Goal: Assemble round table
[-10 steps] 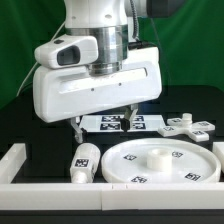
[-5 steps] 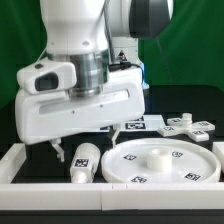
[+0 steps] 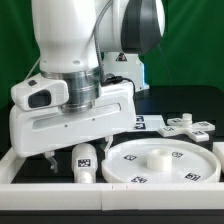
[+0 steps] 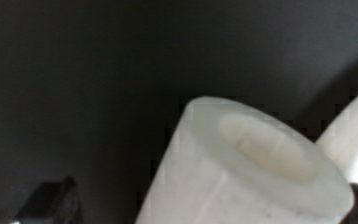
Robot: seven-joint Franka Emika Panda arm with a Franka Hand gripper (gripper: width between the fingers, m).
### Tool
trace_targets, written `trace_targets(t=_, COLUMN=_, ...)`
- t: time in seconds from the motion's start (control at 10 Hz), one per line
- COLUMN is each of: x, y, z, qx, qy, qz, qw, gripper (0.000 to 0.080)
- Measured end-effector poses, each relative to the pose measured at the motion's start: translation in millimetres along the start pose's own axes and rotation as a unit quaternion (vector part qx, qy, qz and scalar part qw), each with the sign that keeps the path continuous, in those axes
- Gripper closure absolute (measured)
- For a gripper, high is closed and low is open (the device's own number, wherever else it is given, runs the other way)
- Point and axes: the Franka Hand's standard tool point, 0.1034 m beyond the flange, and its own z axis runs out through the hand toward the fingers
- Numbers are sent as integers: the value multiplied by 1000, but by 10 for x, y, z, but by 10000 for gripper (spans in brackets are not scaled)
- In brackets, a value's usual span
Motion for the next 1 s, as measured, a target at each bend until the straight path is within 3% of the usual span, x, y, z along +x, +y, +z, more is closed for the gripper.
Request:
trace_targets(t=0.1, x=0, y=0, z=0, qx=0, qy=0, qz=0, qw=1000, gripper=198)
trace_targets(t=0.2, x=-1, y=1, z=0, qx=0, qy=0, qz=0, qw=1000, gripper=372)
trace_targets(t=0.6, x=-4, y=4, z=0, qx=0, qy=0, qz=0, qw=1000, gripper=396)
trace_targets(t=0.8, x=-214, y=188, z=-63, qx=-4, qy=-3, qz=-36, qw=999, gripper=396)
trace_targets(t=0.9, x=-307, y=263, z=-162, qx=0, qy=-8, qz=-41, qw=999, gripper=396)
trace_targets(t=1.0, x=-342, y=249, z=-275, qx=-2, qy=-5, qz=-41, qw=999, gripper=395)
